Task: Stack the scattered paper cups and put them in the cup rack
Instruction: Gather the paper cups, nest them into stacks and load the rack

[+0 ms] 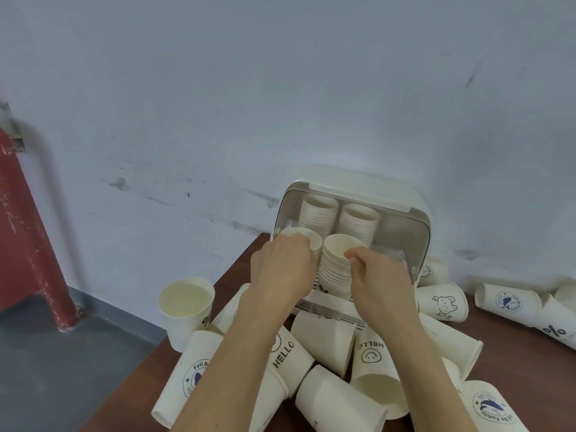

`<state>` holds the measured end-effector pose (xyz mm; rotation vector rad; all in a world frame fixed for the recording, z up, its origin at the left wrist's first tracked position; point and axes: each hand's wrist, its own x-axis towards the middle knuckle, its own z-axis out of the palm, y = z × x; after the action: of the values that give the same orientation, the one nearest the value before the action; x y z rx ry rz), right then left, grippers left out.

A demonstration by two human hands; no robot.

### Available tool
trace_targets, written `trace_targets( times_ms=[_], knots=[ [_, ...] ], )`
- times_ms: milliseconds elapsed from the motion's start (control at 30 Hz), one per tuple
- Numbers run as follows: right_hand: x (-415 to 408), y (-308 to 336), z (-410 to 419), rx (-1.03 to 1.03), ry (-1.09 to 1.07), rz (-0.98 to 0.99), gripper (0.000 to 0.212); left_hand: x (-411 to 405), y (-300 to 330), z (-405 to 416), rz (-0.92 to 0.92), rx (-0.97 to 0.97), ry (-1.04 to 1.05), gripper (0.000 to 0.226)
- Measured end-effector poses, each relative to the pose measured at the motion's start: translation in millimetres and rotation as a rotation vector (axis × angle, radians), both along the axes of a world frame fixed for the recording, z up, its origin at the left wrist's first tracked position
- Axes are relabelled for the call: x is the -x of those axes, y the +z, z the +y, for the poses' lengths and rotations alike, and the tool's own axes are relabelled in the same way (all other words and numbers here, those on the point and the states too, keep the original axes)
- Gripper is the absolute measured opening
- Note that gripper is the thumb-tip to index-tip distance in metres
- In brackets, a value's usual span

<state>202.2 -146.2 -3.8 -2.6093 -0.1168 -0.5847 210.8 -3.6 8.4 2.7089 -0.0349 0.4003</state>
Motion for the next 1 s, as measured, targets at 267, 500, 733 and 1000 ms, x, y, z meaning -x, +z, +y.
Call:
trace_targets(
  times_ms=[267, 500, 733, 1000],
  knots=[
    [3, 2, 3, 0.233, -0.008, 0.146, 0.037, 1, 0, 0, 0.011, -0.023, -0.009, 0.023],
    [7, 3, 1, 0.206, 0.035, 0.130, 0.042, 3, 2, -3, -0.001, -0.014, -0.021, 0.027],
    [15, 16, -5, 0.091, 0.031, 0.057, 0.037, 4, 8, -4, -0.031, 0.062, -0.035, 0.033],
    [32, 37, -12, 0.070, -0.005, 0.015, 0.029, 7, 14, -9, -0.108, 0.090, -0.070, 0.031]
  ],
)
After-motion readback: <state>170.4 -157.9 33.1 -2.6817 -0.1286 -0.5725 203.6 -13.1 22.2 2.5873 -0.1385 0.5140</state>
